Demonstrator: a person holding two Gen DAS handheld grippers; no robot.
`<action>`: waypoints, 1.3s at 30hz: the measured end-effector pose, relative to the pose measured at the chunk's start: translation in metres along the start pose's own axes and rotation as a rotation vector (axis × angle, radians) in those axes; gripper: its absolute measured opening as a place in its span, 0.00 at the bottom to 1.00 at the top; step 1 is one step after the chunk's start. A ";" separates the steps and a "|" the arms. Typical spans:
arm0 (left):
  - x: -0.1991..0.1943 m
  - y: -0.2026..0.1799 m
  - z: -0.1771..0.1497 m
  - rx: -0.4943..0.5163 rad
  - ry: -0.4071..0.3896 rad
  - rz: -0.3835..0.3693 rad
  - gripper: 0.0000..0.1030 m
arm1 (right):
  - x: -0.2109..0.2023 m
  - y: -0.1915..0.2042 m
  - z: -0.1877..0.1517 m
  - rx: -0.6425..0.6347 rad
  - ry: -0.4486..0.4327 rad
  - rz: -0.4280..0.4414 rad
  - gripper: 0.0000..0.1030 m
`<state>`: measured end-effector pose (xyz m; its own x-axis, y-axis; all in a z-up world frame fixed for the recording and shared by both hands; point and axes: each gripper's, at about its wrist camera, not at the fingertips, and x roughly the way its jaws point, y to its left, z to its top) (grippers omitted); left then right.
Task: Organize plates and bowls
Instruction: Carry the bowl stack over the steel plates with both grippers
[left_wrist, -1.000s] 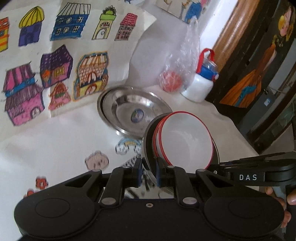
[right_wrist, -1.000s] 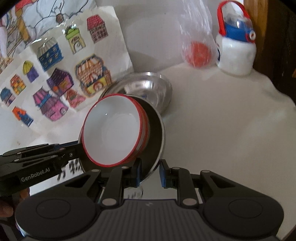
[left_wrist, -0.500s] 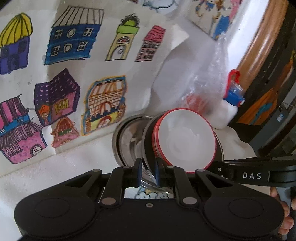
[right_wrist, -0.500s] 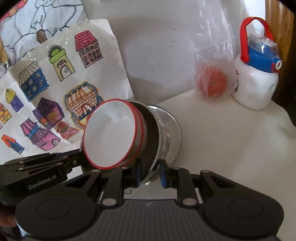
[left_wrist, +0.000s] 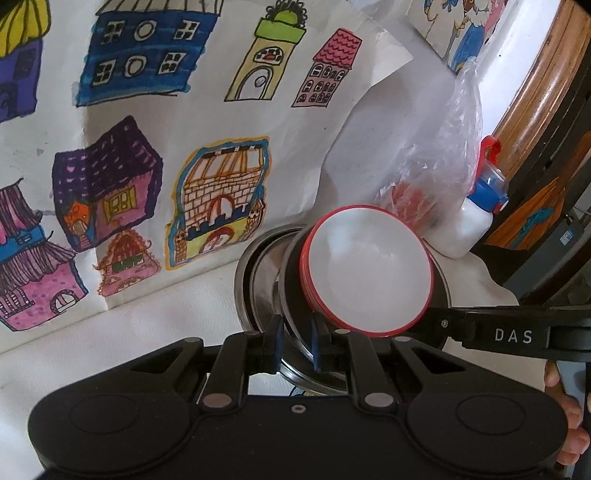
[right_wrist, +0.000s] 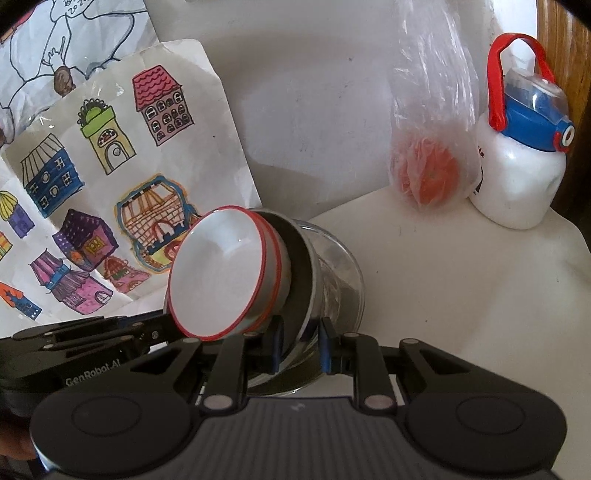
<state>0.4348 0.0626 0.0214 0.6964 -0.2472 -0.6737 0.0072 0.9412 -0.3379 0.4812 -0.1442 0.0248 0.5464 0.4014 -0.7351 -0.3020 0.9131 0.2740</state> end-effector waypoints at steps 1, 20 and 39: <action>0.002 -0.002 0.001 0.002 -0.001 0.001 0.14 | 0.000 0.000 0.000 -0.001 0.000 0.000 0.22; 0.011 -0.006 0.012 0.019 -0.008 0.014 0.15 | 0.011 -0.008 0.001 0.009 0.009 -0.003 0.22; 0.022 -0.005 0.012 0.000 0.014 0.019 0.15 | 0.019 -0.009 0.003 0.008 0.016 -0.005 0.22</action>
<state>0.4592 0.0556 0.0159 0.6865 -0.2325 -0.6890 -0.0059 0.9457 -0.3250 0.4966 -0.1447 0.0105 0.5353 0.3954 -0.7464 -0.2926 0.9158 0.2753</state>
